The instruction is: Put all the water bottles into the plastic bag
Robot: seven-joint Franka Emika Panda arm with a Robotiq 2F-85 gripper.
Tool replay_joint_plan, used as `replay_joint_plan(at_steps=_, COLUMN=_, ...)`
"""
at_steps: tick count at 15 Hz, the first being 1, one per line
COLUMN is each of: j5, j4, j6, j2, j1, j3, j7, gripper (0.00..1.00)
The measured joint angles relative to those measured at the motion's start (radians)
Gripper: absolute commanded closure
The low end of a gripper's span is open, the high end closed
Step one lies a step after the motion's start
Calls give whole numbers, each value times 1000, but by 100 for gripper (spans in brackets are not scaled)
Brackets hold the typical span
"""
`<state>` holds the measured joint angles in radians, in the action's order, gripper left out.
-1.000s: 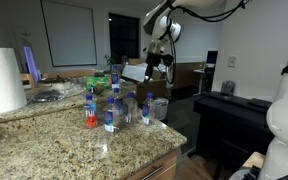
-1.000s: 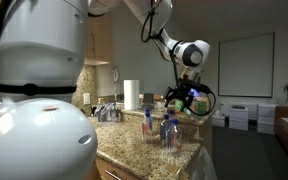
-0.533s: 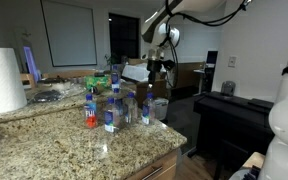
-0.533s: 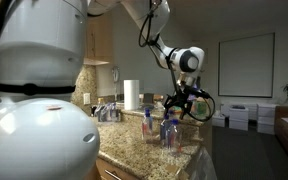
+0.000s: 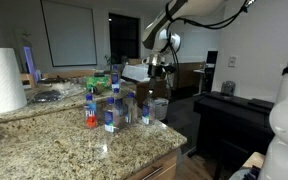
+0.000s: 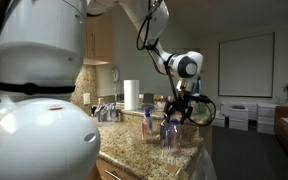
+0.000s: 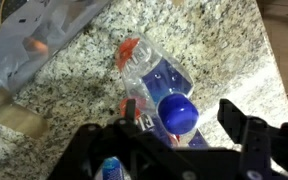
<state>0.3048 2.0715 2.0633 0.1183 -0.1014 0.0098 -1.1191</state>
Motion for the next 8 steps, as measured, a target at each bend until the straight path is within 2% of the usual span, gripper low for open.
replay_joint_plan(at_steps=6, j5=0, j4=13, j6=30, j2=-4, j1=5, j3=0, j7=0, gripper=86)
replay_joint_plan(at_steps=7, j5=0, j4=13, j6=34, j2=-10, j1=5, j3=-1, j7=0, gripper=90)
replay_joint_plan(at_steps=8, j5=0, j4=14, j6=35, j2=-15, j1=5, j3=-3, j7=0, gripper=89)
